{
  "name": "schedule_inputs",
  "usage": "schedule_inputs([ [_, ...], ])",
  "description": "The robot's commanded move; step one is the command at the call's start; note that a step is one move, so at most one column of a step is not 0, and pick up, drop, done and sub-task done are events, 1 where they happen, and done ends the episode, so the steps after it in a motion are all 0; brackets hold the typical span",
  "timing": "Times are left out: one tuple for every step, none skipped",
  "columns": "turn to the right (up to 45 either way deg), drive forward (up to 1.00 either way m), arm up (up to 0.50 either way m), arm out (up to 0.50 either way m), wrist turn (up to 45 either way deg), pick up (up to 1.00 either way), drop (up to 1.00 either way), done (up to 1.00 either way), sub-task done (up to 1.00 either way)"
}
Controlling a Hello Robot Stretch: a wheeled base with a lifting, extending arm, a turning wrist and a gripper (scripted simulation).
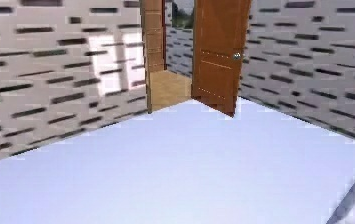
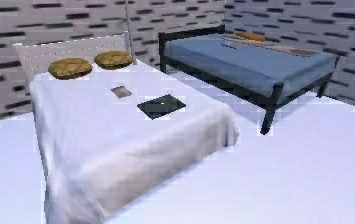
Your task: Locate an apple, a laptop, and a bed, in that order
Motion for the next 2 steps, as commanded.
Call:
schedule_inputs([
  [-6.0,0.00,0.00,0.00,0.0,0.00,0.00,0.00,0.00],
  [0.0,0.25,0.00,0.00,0.0,0.00,0.00,0.00,0.00],
])
